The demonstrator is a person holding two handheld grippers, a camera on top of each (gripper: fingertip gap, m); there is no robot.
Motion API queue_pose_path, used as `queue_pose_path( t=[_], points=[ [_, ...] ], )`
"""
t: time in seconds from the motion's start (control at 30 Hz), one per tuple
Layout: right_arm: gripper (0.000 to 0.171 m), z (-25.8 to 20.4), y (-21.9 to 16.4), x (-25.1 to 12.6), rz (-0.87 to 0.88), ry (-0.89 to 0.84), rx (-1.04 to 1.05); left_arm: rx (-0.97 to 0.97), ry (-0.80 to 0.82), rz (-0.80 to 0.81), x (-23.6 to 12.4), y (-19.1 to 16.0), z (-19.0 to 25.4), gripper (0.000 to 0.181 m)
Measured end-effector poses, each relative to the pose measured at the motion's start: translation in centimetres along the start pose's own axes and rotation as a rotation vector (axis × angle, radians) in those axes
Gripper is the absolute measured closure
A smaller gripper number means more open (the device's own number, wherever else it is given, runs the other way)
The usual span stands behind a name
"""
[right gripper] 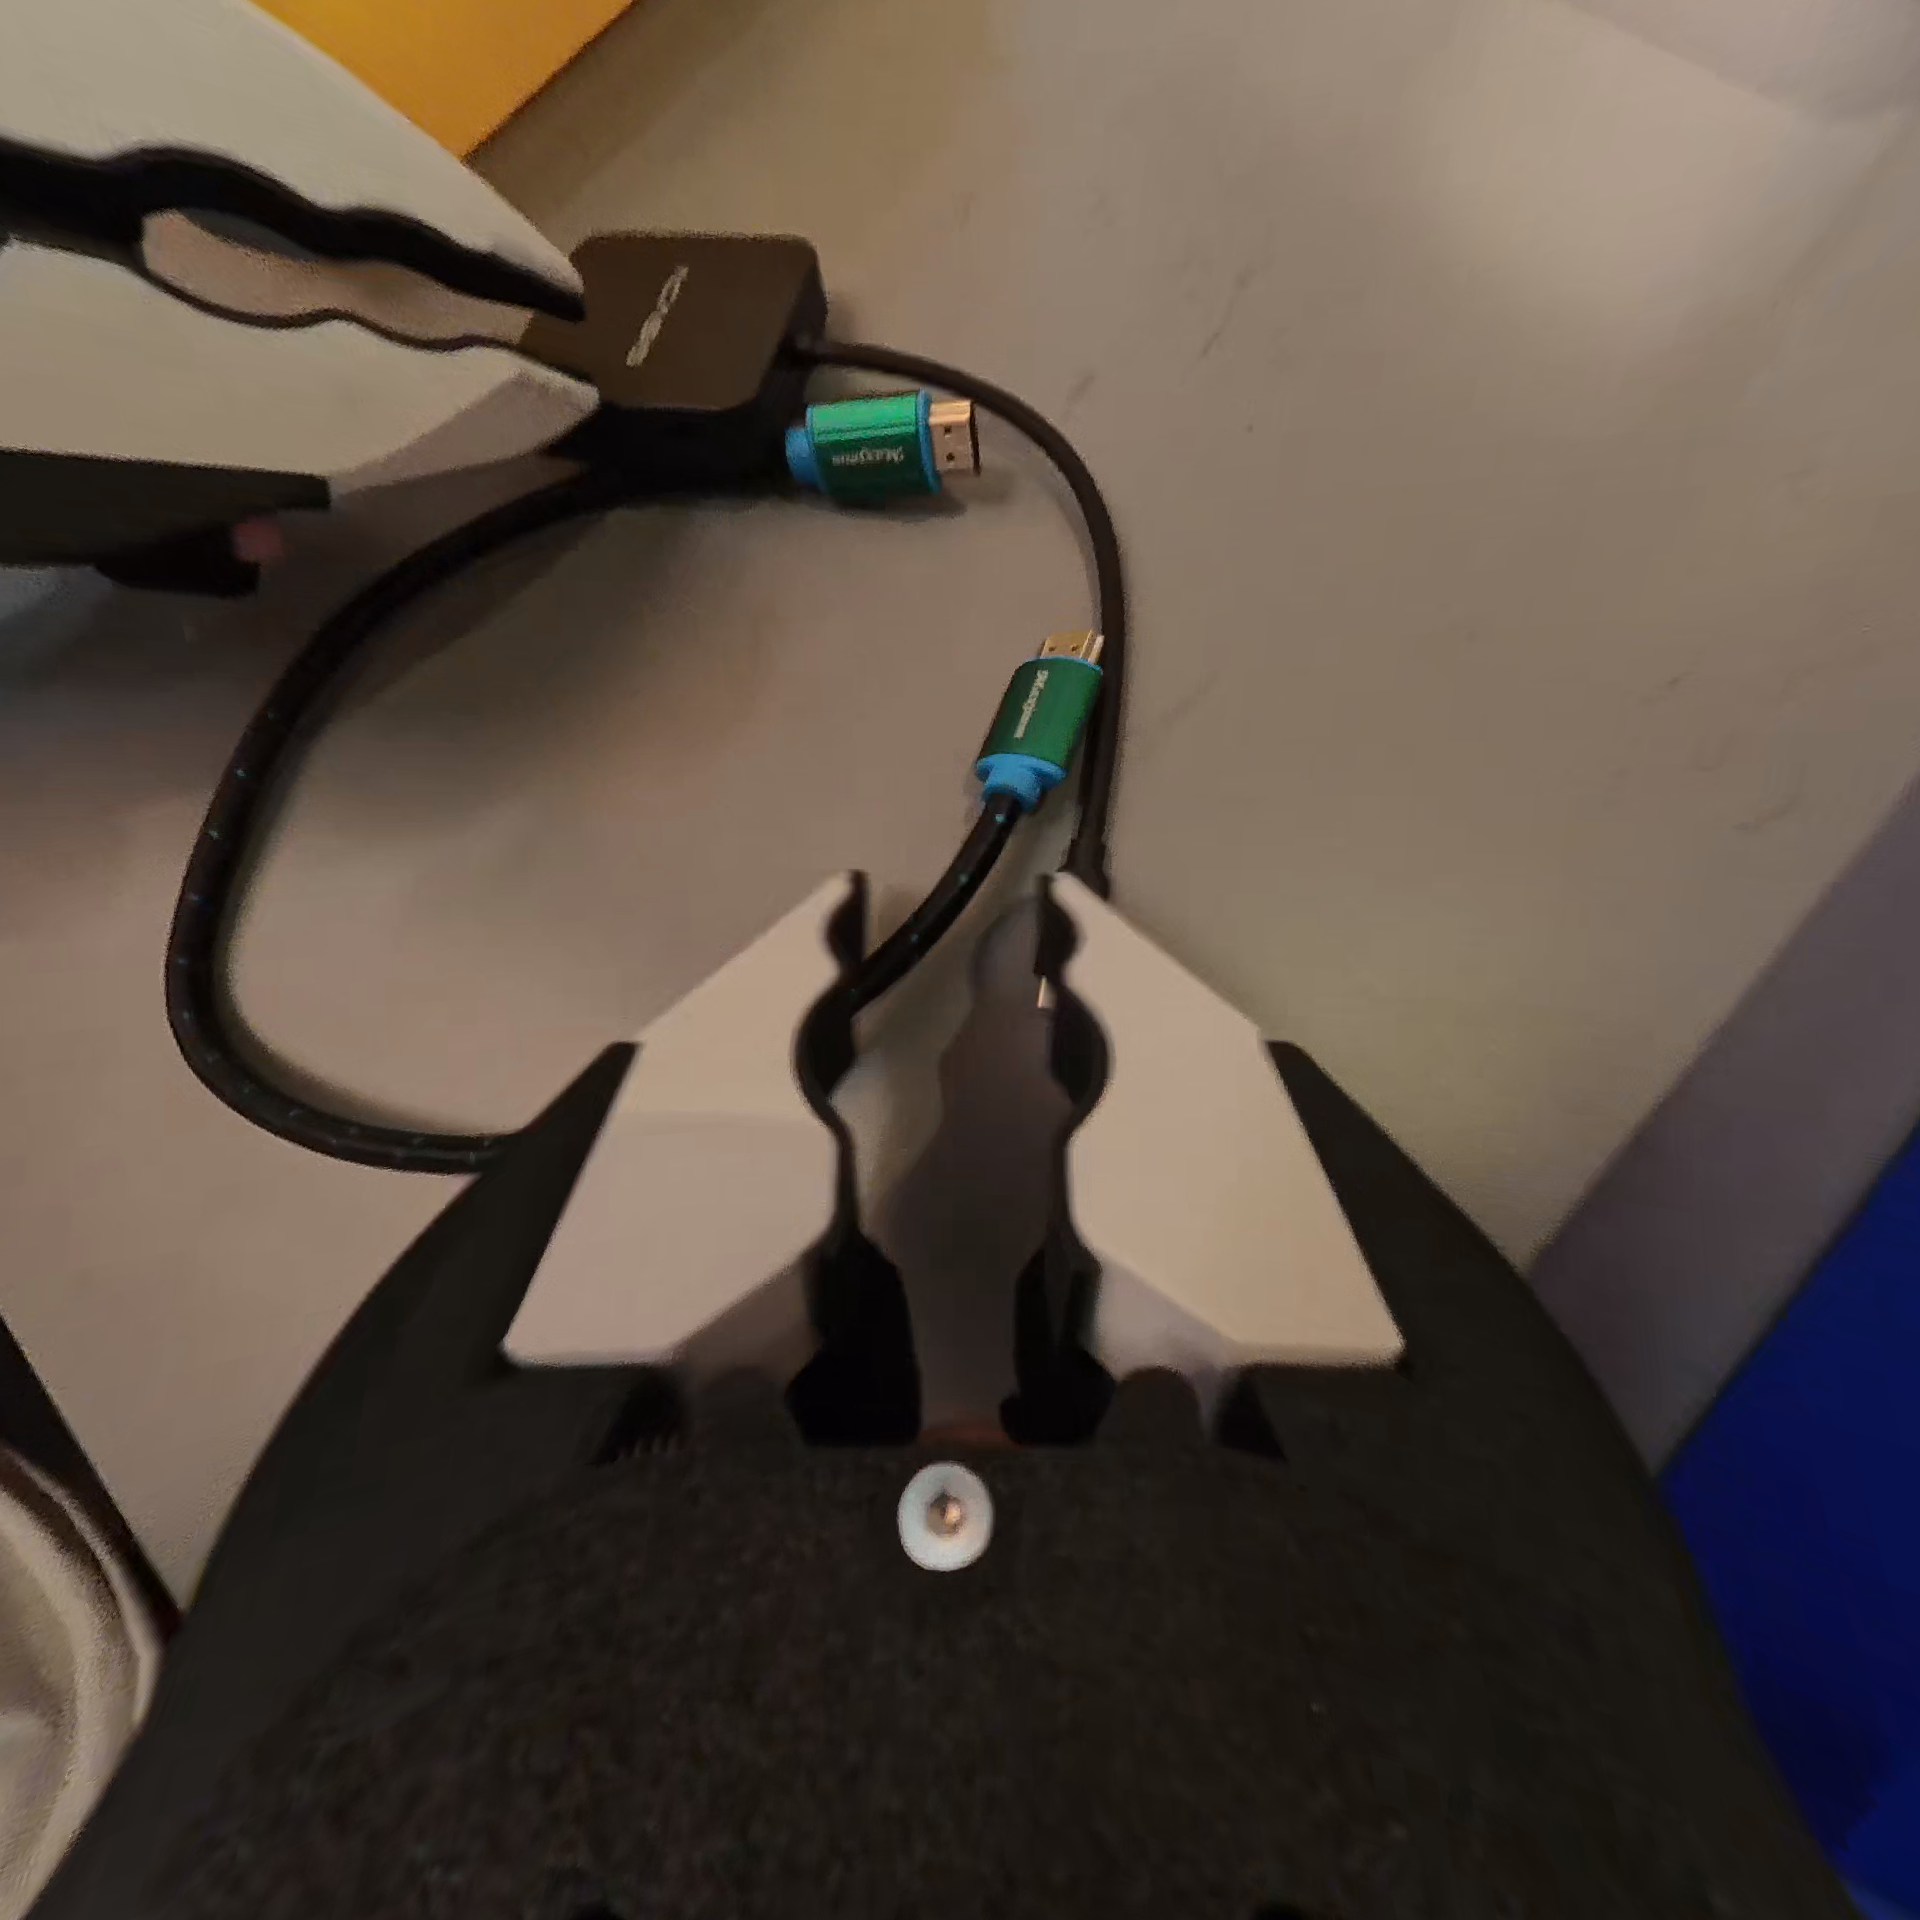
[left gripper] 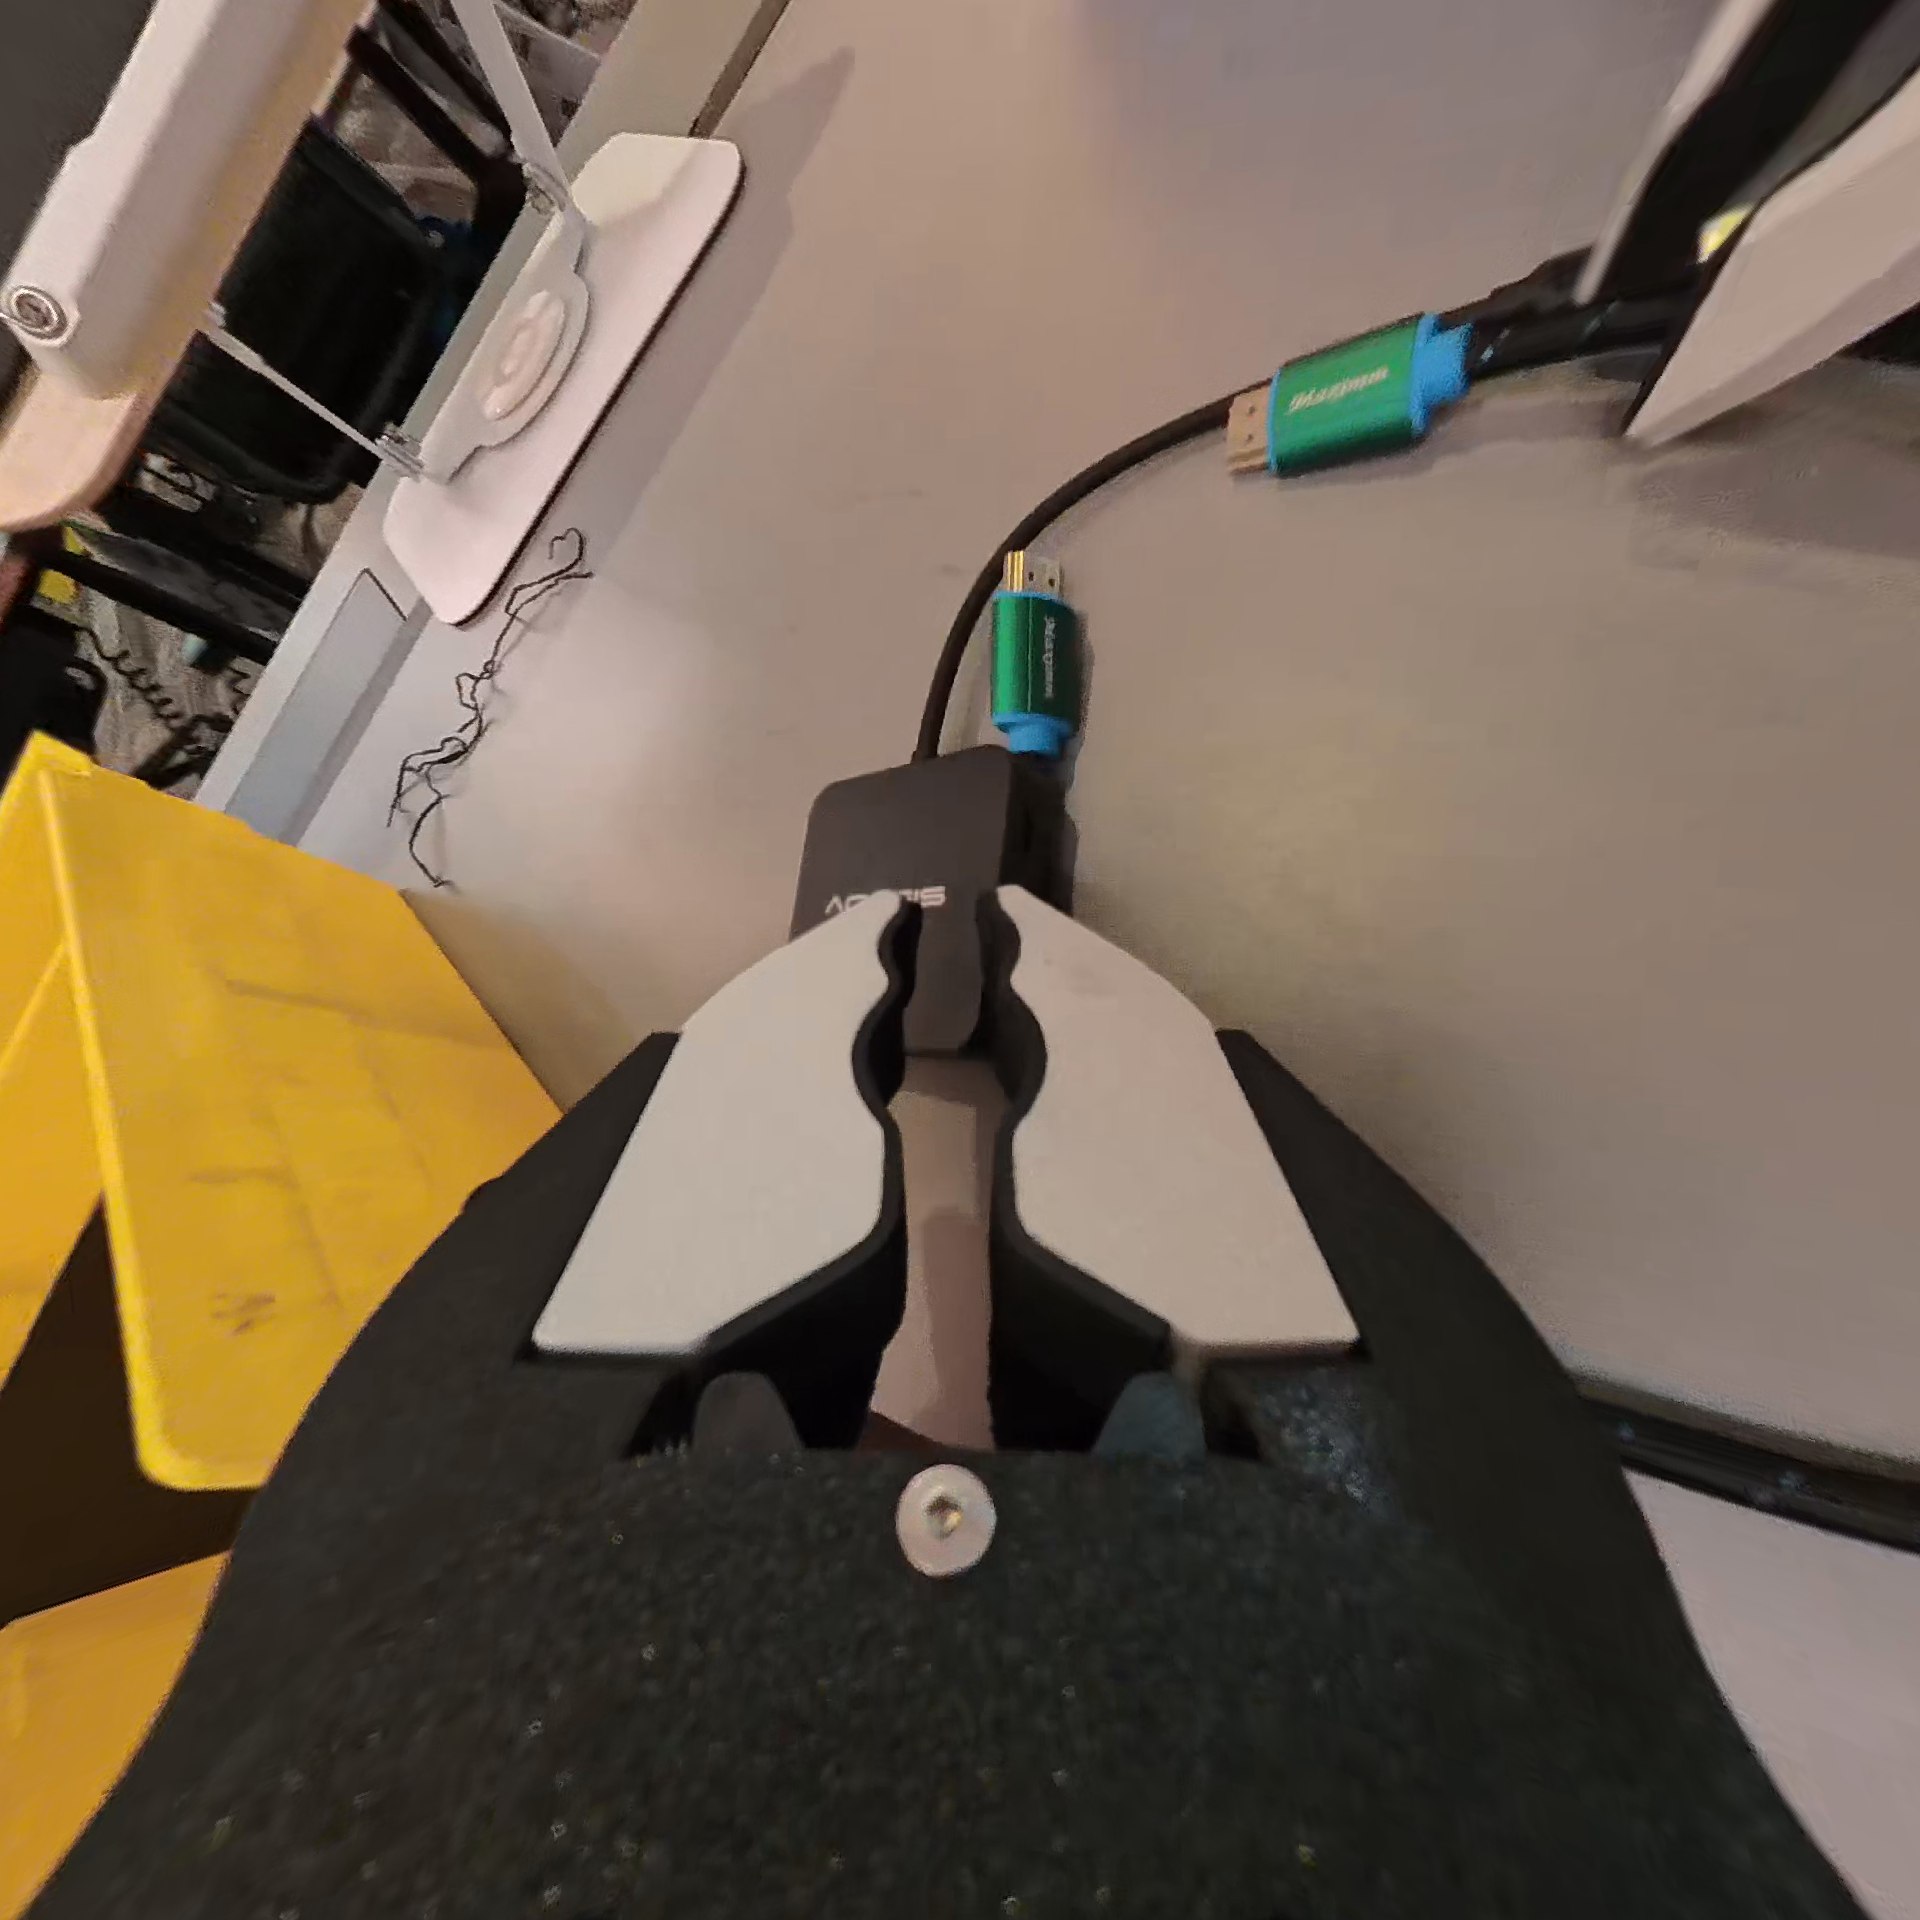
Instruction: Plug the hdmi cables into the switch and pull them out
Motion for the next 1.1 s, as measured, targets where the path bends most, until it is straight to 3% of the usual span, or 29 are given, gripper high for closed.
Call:
queue_pose_path(
  t=[0.03,0.2,0.5,0.7,0.8,0.9,1.0,1.1],
  points=[
    [0.153,-0.2,-0.2,0.1,-0.027,0.008,-0.024,0.001,-0.001,-0.004,0.1,0.0,0.1,0.170],
    [0.162,0.5,-0.1,-0.5,-0.076,-0.033,-0.083,-0.054,0.015,-0.048,0.6,-0.3,-0.3,0.168],
    [0.167,3.4,2.4,-6.5,0.003,-0.045,-0.068,-0.209,-0.072,0.034,-0.2,0.3,-1.1,0.165],
    [0.166,2.6,4.3,-8.7,0.169,-0.113,-0.174,-0.440,-0.505,0.414,-3.7,6.6,-1.0,0.145],
    [0.166,1.0,5.0,-9.5,0.303,-0.143,-0.339,-0.564,-0.703,0.398,-3.1,8.4,-1.6,0.127],
    [0.166,0.4,5.5,-10.0,0.400,-0.313,-0.421,-0.753,-0.877,0.370,-2.1,9.0,-2.1,0.119],
    [0.166,-0.3,5.6,-10.4,0.487,-0.453,-0.498,-0.905,-0.858,0.511,-2.7,9.4,-2.8,0.127],
    [0.166,-1.4,5.6,-10.5,0.552,-0.489,-0.521,-0.985,-0.888,0.587,-3.2,9.8,-3.4,0.126]
  ],
)
Point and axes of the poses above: each gripper's, where its closed fingertips meet, x out along the fingers, y out of its top, z = x × y across the jaws, the point moved 10 cm from there along -x, back along the fingers, and after that the axes turned 12 degrees about -y, right-handed, at the moved point
